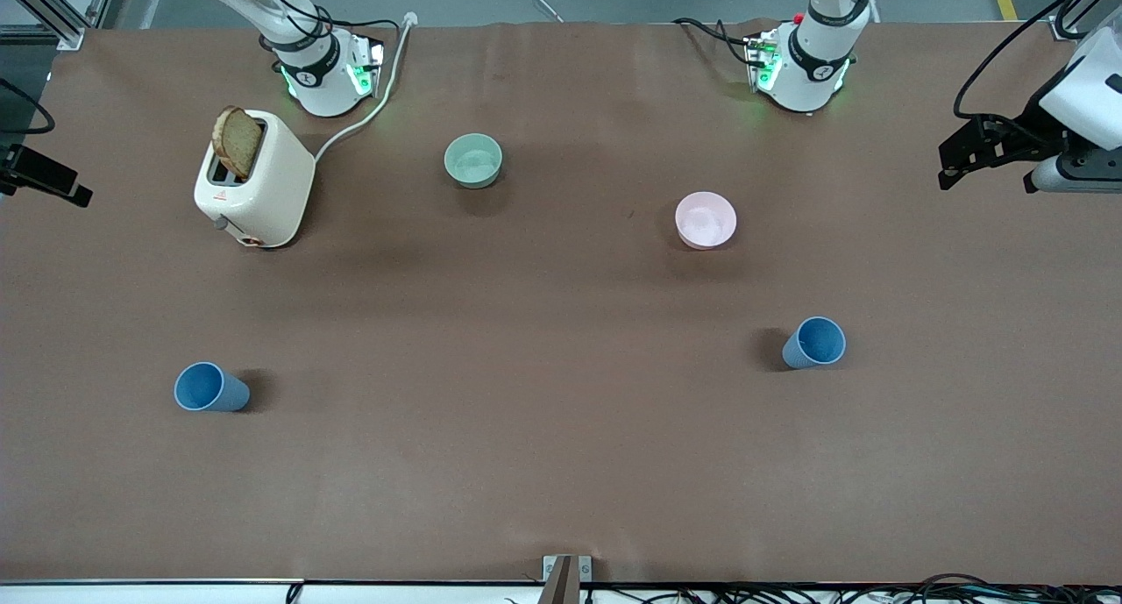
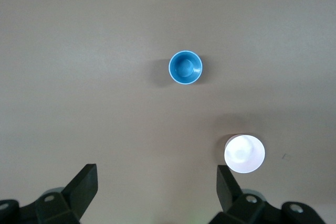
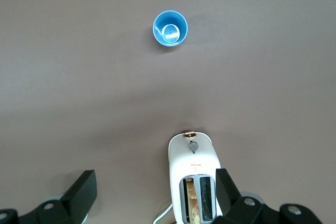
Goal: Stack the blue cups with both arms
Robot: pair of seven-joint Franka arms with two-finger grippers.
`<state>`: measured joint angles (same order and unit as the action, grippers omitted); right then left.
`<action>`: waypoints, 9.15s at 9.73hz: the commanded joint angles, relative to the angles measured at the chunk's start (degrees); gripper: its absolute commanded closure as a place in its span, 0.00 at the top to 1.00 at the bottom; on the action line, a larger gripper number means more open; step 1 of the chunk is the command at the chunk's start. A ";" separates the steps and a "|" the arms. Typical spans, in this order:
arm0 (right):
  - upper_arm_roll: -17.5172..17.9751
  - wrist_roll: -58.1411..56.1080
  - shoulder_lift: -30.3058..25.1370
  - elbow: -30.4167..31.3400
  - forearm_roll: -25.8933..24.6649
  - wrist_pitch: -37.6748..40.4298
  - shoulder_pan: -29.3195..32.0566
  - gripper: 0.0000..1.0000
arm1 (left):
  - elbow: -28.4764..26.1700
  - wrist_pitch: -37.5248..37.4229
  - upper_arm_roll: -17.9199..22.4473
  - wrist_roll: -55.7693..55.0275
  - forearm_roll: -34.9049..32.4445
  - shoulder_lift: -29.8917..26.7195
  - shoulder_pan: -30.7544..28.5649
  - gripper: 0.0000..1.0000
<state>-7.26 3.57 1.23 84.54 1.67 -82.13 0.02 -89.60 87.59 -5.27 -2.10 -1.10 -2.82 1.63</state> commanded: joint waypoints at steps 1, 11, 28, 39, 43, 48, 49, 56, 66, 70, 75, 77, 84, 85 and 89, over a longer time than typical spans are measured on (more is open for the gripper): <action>-0.39 -1.28 -0.80 0.89 0.61 0.13 0.07 1.00 | -0.75 -0.84 -0.27 0.69 -0.04 0.89 -0.13 1.00; -0.39 -4.44 11.92 0.89 0.70 -14.09 0.95 1.00 | 3.73 17.86 0.26 -4.84 -3.03 31.27 -0.92 1.00; 0.05 -13.94 35.15 9.68 5.09 -51.11 4.55 0.51 | -10.76 31.24 -0.18 -6.60 -2.33 32.09 -0.92 0.88; 0.05 -10.97 29.55 -4.38 14.50 -29.94 3.42 0.00 | -10.61 36.96 -0.70 -6.86 -1.72 31.31 -0.93 0.00; -0.04 0.89 21.37 -3.86 14.06 -20.90 -1.33 0.01 | -2.80 36.95 -12.56 -33.51 0.48 32.59 4.32 0.00; -0.12 10.92 18.89 -2.63 13.88 -19.82 -9.93 0.01 | 9.97 38.62 -11.70 -58.44 0.13 46.05 20.60 0.01; -0.04 12.24 19.07 -2.45 13.88 -20.43 -11.60 0.01 | 9.88 40.71 -11.69 -59.85 0.13 47.02 21.05 0.01; 0.05 25.14 21.52 -2.45 14.06 -30.09 -24.34 0.01 | 10.15 37.42 -9.85 -59.17 -5.21 40.30 19.83 1.00; 0.05 50.31 34.80 -5.09 14.32 -48.39 -44.40 0.01 | 9.10 1.03 -8.45 -12.46 -3.40 4.69 -4.43 1.00; -0.04 49.69 34.80 -4.56 10.83 -47.86 -44.49 0.01 | 4.71 -3.92 1.40 -5.90 1.79 0.89 -0.13 1.00; -0.04 50.04 35.68 -4.38 7.20 -46.81 -45.10 0.01 | 0.74 -0.13 1.23 -4.93 1.63 0.44 -0.48 1.00; -0.04 49.96 35.85 -4.47 7.20 -46.45 -45.46 0.01 | 1.01 -0.57 1.23 -4.58 1.62 0.62 -0.48 1.00; -0.04 50.13 36.21 -5.09 7.56 -46.28 -45.46 0.77 | -1.54 -6.64 0.79 -1.24 1.54 0.45 -0.13 1.00; -0.56 50.22 35.34 -5.00 7.21 -45.84 -45.02 1.00 | -2.76 -5.25 0.79 -1.24 1.45 -0.07 -0.13 1.00; -9.43 38.24 19.56 0.85 6.24 -28.82 -40.13 1.00 | -2.86 -3.92 0.88 -2.11 1.36 -0.70 -0.31 1.00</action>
<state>-16.31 47.36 28.81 78.33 8.53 -113.82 -43.29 -89.16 82.10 -4.46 -4.12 -0.06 -2.46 1.41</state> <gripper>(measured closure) 0.000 0.000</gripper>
